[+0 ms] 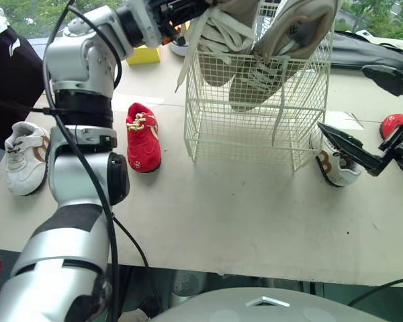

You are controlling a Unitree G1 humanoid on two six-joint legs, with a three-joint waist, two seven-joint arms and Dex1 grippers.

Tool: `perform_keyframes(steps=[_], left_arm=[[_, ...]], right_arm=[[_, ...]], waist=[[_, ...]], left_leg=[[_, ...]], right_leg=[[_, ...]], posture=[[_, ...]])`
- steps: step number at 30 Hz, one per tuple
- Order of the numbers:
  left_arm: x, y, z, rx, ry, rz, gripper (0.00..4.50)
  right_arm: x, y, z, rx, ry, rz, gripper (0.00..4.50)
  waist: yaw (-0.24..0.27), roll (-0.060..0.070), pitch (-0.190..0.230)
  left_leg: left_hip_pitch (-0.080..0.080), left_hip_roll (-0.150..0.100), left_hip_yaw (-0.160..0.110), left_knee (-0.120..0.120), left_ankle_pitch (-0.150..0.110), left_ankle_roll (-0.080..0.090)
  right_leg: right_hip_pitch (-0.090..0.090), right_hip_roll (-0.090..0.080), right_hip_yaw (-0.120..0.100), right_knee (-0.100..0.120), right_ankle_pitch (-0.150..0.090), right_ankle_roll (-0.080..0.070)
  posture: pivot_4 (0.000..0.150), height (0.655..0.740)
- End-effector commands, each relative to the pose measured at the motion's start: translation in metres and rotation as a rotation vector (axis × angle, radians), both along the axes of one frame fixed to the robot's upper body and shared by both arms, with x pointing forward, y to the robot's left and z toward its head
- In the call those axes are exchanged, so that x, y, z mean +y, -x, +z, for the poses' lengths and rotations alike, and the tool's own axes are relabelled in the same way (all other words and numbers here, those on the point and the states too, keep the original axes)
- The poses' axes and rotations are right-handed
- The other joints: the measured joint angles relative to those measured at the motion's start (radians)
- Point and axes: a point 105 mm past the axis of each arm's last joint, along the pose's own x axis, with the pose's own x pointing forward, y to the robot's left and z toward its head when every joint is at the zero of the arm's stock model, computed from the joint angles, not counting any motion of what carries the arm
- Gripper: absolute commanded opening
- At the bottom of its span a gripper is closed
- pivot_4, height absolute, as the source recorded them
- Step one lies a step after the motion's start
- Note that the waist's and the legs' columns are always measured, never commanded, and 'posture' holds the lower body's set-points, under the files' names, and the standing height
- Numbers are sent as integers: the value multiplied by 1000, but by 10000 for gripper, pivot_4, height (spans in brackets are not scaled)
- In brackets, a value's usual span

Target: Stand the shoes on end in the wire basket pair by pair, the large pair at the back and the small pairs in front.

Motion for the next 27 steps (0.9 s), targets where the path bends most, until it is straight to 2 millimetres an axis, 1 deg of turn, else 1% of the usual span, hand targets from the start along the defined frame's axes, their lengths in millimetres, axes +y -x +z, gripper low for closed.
perform_keyframes(steps=[1, 4, 5, 6, 8, 9, 11, 12, 14, 15, 16, 18, 19, 21, 24, 27], left_arm=[[-8, 4, -33, 137, -93, -17, 2886], [-3, 11, -53, 276, -113, 2, 2773], [-2, 15, -61, 308, -150, 13, 2759], [-5, 21, -65, 312, -177, -2, 2736], [-16, 29, -63, 272, -217, -29, 2709], [-23, 32, -59, 268, -210, -48, 2704], [-33, 36, -56, 283, -201, -70, 2685], [-35, 38, -58, 294, -207, -78, 2683], [-28, 40, -76, 401, -202, -55, 2682], [-21, 39, -84, 422, -213, -25, 2680], [-15, 35, -83, 456, -172, 8, 2678], [-9, 26, -66, 503, -56, 55, 2674], [-9, 24, -59, 534, -5, 57, 2673], [-10, 23, -53, 570, 31, 58, 2667], [-13, 26, -56, 657, 59, 51, 2662], [-18, 38, -65, 662, -6, 38, 2660]], right_arm=[[2, 8, 9, -69, 1, -10, 45000], [0, 8, 10, -70, -1, -13, 45000], [-1, 8, 12, -71, -2, -14, 45000], [-1, 8, 13, -72, -7, -12, 45000], [-1, 7, 15, -71, -13, -7, 45000], [-1, 7, 16, -70, -16, -2, 45000], [1, 7, 17, -68, -20, 5, 45000], [1, 7, 18, -67, -20, 8, 45000], [3, 6, 18, -62, -20, 12, 45000], [4, 5, 17, -60, -19, 11, 45000], [5, 5, 13, -51, -21, 13, 45000], [9, 4, 4, -31, -23, 16, 45000], [10, 3, 1, -24, -24, 17, 45000], [11, 2, -3, -20, -24, 19, 45000], [11, 0, -1, -27, -25, 32, 45000], [10, -1, 3, -33, -20, 42, 45000]], waist=[[3, 0, 0], [2, -2, -2], [0, -2, -2], [0, -2, -2], [-1, -1, -2], [1, -1, -2], [7, -1, -2], [10, -2, -2], [11, -2, -3], [11, -2, -4], [10, -2, -7], [10, -2, -11], [10, -2, -11], [8, -2, -11], [-1, -2, -11], [0, -1, -12]], left_leg=[[0, 0, 0, 0, 0, 0], [0, 0, -1, 0, 0, 0], [0, -1, -1, 0, 0, 0], [2, -1, 0, 0, 0, 0], [5, 0, 0, -2, 0, 0], [7, 0, 0, -2, 0, 0], [7, 0, -1, -2, 0, 0], [7, -1, -2, -2, 0, 0], [7, -3, -4, -1, 0, 1], [8, -4, -4, -1, -1, 1], [9, -4, -5, -1, -1, 2], [10, -4, -6, -1, -2, 3], [10, -5, -7, -1, -2, 3], [10, -8, -8, -1, -2, 3], [10, -9, -7, -1, -2, 3], [11, -9, -8, -1, -2, 3]], right_leg=[[0, 0, 0, 0, 0, 0], [1, 0, 0, 0, 0, 0], [2, 0, 1, 0, 0, 0], [2, 0, 2, 0, 0, 1], [3, 0, 3, 0, -1, 1], [5, 0, 3, 0, -1, 1], [6, 0, 3, 0, -2, 2], [7, -1, 3, -1, -2, 2], [9, -1, 4, -2, -3, 4], [11, -2, 4, -2, -3, 4], [12, -3, 4, -2, -3, 5], [13, -3, 4, -2, -4, 6], [13, -3, 4, -2, -5, 6], [13, -3, 4, -2, -5, 7], [13, -4, 6, -1, -5, 7], [13, -4, 5, 0, -5, 7]], posture=[[1500, 7400], [1500, 7400], [1500, 7400], [1500, 7400], [1500, 7400], [1500, 7400], [1500, 7400], [1500, 7400], [1500, 7400], [1500, 7400], [1500, 7400], [1500, 7400], [1500, 7400], [1500, 7400], [1500, 7400], [1500, 7400]])
